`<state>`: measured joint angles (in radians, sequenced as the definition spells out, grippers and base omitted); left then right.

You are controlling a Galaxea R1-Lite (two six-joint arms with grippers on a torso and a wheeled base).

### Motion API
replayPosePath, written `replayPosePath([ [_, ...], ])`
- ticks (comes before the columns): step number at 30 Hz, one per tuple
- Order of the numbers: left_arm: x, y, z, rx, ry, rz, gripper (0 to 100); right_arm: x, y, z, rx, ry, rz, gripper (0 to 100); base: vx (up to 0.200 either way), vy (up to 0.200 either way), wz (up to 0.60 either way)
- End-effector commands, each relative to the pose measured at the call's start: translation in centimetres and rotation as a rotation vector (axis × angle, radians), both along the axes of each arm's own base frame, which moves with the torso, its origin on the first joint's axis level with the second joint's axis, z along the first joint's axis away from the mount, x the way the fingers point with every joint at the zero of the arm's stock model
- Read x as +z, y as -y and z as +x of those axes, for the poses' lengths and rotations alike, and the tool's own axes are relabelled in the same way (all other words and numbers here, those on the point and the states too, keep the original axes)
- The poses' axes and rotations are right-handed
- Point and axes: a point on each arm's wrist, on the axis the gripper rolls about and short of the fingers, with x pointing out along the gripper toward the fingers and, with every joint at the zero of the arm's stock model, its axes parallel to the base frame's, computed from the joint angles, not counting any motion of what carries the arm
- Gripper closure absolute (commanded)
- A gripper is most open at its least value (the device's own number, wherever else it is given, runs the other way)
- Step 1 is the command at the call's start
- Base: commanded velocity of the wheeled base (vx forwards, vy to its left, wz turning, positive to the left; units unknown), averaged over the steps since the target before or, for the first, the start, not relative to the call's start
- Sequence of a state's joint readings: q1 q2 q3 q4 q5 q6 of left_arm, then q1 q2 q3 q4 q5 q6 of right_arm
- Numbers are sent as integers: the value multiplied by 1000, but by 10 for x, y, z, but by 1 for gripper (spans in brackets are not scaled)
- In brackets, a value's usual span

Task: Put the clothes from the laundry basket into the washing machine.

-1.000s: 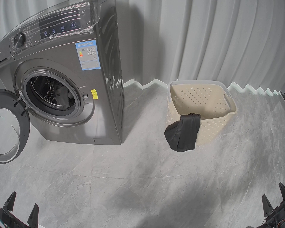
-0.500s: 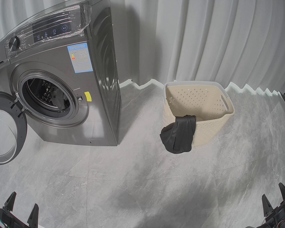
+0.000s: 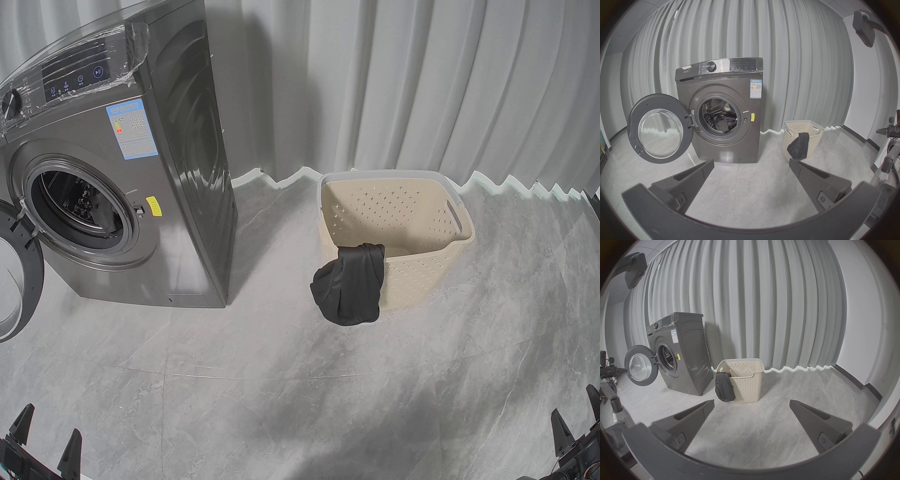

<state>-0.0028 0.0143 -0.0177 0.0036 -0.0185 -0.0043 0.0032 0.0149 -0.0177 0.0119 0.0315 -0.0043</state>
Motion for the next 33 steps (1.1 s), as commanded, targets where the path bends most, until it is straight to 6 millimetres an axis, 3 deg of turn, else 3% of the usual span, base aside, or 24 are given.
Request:
replayPosePath([
  [1, -5, 0, 0, 0, -1, -2, 0, -4, 0, 0, -1, 1, 0, 0, 200, 0, 0],
  [12, -5, 0, 0, 0, -1, -2, 0, -4, 0, 0, 1, 1, 0, 0, 200, 0, 0],
  [18, -5, 0, 0, 1, -1, -3, 0, -4, 0, 0, 1, 1, 0, 0, 0, 0, 0],
  [30, -5, 0, 0, 0, -1, -3, 0, -4, 0, 0, 1, 1, 0, 0, 0, -200, 0],
  [33, -5, 0, 0, 1, 0, -2, 0, -4, 0, 0, -1, 1, 0, 0, 0, 0, 0],
])
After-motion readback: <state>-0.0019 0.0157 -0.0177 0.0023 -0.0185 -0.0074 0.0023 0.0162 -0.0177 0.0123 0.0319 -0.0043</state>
